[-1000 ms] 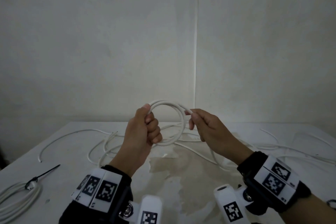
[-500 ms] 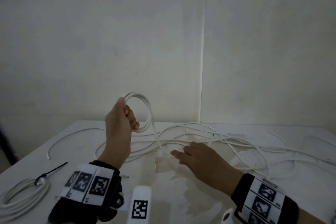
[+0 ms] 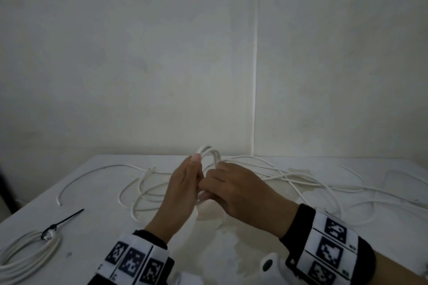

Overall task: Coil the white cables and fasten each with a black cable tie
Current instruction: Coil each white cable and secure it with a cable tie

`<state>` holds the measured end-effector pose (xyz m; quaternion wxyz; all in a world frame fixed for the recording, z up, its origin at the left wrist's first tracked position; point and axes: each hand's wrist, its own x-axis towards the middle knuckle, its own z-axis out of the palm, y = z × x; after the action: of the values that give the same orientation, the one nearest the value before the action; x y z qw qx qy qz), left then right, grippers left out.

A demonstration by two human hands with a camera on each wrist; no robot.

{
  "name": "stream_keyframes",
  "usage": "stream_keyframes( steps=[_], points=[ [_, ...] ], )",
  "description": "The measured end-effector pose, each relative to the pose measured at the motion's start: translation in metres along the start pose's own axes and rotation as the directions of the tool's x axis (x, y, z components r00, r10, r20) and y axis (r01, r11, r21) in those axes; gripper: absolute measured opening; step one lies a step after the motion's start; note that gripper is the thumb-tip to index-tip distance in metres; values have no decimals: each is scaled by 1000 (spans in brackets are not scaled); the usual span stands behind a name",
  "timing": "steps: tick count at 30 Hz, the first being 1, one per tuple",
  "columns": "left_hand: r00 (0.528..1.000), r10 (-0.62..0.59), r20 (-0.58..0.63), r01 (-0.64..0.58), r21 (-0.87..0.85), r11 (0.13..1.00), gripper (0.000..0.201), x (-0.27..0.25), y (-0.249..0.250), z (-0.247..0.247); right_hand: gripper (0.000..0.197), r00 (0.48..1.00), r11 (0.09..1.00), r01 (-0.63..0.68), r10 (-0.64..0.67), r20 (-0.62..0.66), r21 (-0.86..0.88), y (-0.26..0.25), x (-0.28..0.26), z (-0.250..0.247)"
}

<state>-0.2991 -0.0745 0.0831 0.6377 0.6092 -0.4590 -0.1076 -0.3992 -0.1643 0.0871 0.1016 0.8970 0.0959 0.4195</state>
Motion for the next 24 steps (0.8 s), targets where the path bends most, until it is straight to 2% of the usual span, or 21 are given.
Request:
stream_keyframes(
  steps=[3, 7, 11, 14, 18, 20, 24],
  points=[
    [994, -41, 97, 46, -54, 997, 51, -5, 1, 3, 16, 996, 988, -80, 86, -36, 136, 6, -1, -1],
    [974, -131, 185, 141, -43, 989, 51, -10, 3, 9, 25, 973, 938, -217, 230, -18, 269, 10, -7, -2],
    [961, -169, 217, 181, -38, 983, 51, -8, 7, 15, 35, 967, 935, -241, 255, -19, 259, 13, -12, -5],
    [941, -200, 274, 233, -93, 968, 50, -4, 16, 20, 25, 964, 940, -253, 265, -24, 227, 18, -11, -12],
    [925, -215, 313, 240, -44, 970, 48, -4, 22, 27, 30, 919, 875, -390, 389, 61, 286, 23, -14, -22],
    [924, -202, 325, 219, -15, 976, 49, -6, 23, 29, 30, 927, 891, -370, 373, 39, 264, 23, -21, -22],
    [924, -183, 335, 183, 31, 983, 50, -8, 23, 32, 15, 936, 912, -343, 351, 1, 224, 25, -29, -23]
  ],
)
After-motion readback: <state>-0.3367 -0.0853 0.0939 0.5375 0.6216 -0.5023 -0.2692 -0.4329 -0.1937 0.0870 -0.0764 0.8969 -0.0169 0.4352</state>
